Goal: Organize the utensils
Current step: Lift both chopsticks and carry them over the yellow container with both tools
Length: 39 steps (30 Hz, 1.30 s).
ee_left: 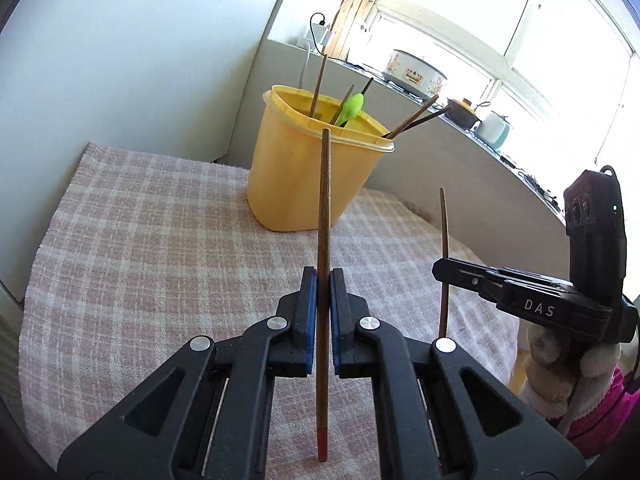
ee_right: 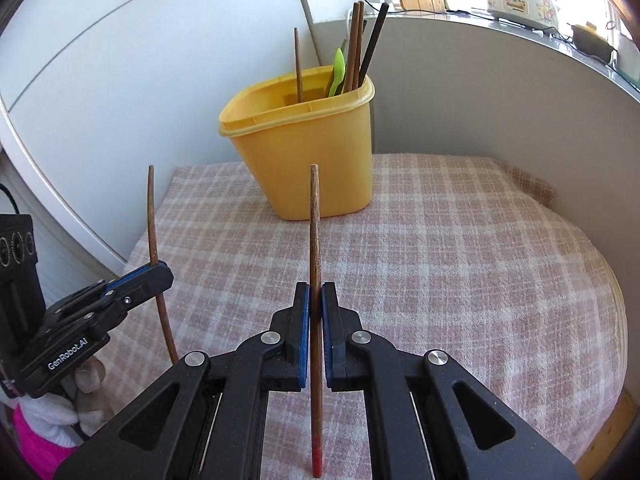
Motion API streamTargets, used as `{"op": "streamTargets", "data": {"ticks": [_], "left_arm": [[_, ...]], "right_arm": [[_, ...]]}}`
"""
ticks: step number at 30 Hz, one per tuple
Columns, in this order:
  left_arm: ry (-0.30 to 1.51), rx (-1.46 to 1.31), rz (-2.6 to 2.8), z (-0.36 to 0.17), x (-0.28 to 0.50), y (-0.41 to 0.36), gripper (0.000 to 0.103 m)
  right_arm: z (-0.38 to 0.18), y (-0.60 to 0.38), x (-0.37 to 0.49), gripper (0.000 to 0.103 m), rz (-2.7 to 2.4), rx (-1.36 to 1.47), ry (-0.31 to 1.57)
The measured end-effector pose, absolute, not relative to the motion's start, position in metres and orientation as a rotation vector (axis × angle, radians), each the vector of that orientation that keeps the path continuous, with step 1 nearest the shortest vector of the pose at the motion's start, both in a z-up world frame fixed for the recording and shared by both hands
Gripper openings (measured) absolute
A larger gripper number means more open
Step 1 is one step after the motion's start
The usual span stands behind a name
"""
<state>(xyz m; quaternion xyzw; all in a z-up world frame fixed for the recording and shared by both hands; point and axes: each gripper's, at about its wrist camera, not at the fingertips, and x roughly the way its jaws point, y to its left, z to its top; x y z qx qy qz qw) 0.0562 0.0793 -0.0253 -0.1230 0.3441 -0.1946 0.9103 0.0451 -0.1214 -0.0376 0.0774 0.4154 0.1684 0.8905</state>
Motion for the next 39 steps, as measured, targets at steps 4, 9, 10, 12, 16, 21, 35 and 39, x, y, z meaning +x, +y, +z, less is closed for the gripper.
{"op": "streamTargets", "data": {"ticks": [4,9,10,12,16,21,35,39], "left_arm": [[0.664,-0.298,-0.397,-0.020,0.052,0.073,0.004],[0.621,-0.294,-0.403,-0.008,0.049,0.067,0.004],[0.611,-0.292,-0.401,-0.006,0.048,0.066,0.004],[0.603,-0.295,-0.405,-0.002,0.049,0.065,0.004],[0.581,-0.279,-0.392,0.005,0.049,0.063,0.004],[0.548,-0.276,-0.379,0.018,0.054,0.066,0.004],[0.435,-0.314,-0.355,0.055,0.072,0.084,0.004],[0.398,-0.325,-0.357,0.070,0.081,0.087,0.004]], "right_arm": [[-0.034,-0.117,0.036,0.004,0.342,0.193,0.798],[-0.021,-0.117,0.025,0.004,0.332,0.184,0.721],[-0.019,-0.117,0.023,0.004,0.328,0.179,0.705],[-0.015,-0.118,0.022,0.004,0.324,0.179,0.681],[-0.008,-0.122,0.022,0.004,0.324,0.194,0.661],[0.002,-0.128,0.022,0.004,0.311,0.193,0.632],[0.044,-0.144,0.029,0.004,0.294,0.224,0.514],[0.056,-0.144,0.031,0.004,0.302,0.234,0.479]]}}
